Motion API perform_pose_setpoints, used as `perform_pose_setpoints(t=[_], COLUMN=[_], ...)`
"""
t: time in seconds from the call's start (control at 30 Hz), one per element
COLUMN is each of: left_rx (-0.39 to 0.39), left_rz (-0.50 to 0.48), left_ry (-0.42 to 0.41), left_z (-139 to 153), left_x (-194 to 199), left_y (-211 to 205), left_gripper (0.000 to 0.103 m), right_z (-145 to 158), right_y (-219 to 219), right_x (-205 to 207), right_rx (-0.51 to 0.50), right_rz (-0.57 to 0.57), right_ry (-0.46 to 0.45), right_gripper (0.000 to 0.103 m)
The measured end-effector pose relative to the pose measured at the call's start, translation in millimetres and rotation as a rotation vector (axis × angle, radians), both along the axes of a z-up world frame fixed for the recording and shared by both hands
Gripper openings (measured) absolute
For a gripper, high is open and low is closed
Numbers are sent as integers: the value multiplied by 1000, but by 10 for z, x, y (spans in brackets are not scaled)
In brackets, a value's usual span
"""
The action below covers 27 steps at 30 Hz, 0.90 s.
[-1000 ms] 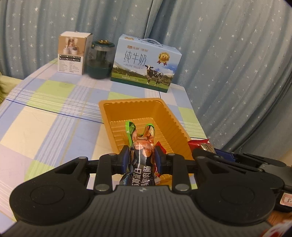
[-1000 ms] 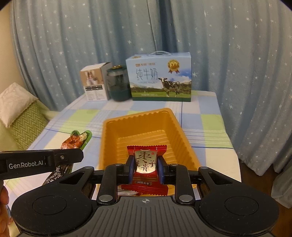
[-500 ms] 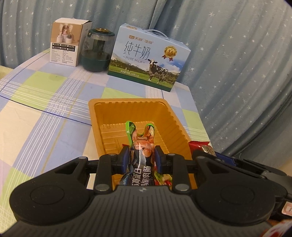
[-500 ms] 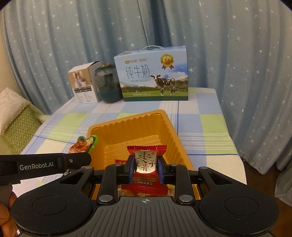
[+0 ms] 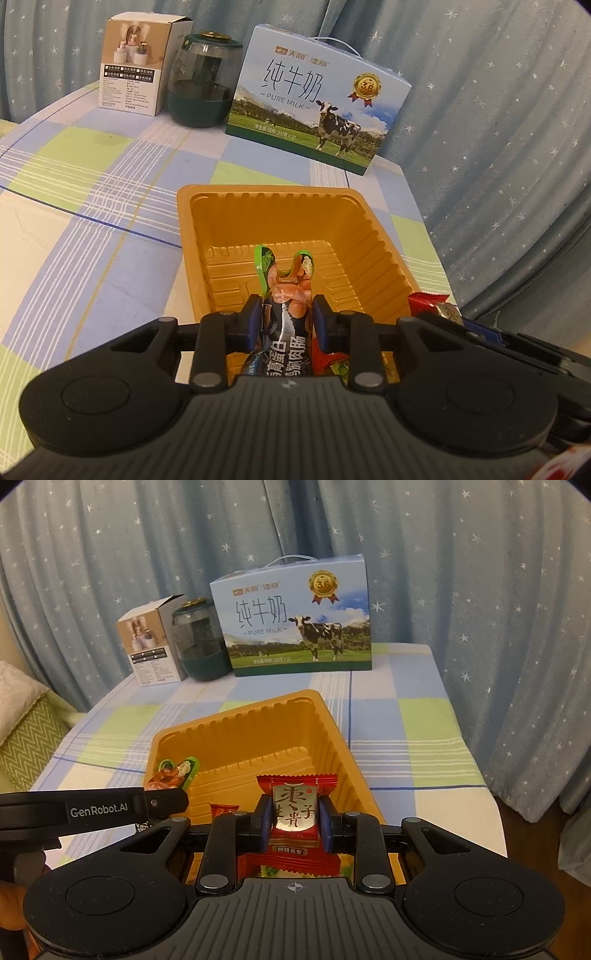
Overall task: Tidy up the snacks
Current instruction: 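Carry the snack bar and red packet over the orange tray with both grippers, then open the left gripper to drop the snack bar into the tray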
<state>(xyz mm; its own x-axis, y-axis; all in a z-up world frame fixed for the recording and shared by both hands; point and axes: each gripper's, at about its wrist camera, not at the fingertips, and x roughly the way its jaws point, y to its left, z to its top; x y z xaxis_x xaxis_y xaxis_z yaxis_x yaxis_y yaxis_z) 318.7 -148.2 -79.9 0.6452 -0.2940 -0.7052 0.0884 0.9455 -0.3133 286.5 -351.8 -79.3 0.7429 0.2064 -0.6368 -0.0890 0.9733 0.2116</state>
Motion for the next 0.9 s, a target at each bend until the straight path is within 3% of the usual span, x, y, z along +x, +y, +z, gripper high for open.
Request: perform_pose_setpoints(t=[0.03, 0.13, 0.4, 0.9], left_rx=[-3, -7, 33, 74], left_rz=[0, 0, 27, 12], left_ry=[4, 5, -45, -43], left_z=[-16, -22, 87, 100], left_x=[18, 42, -58, -186], left_y=[3, 29, 182, 309], left_gripper=[26, 39, 39, 40], right_z=[-2, -6, -6, 62], right_y=[4, 18, 44, 275], right_x=[4, -1, 14, 103], right_rx=[1, 3, 6, 15], right_rz=[0, 3, 11, 51], right_ry=[0, 1, 4, -1], right_gripper=[27, 27, 27, 27])
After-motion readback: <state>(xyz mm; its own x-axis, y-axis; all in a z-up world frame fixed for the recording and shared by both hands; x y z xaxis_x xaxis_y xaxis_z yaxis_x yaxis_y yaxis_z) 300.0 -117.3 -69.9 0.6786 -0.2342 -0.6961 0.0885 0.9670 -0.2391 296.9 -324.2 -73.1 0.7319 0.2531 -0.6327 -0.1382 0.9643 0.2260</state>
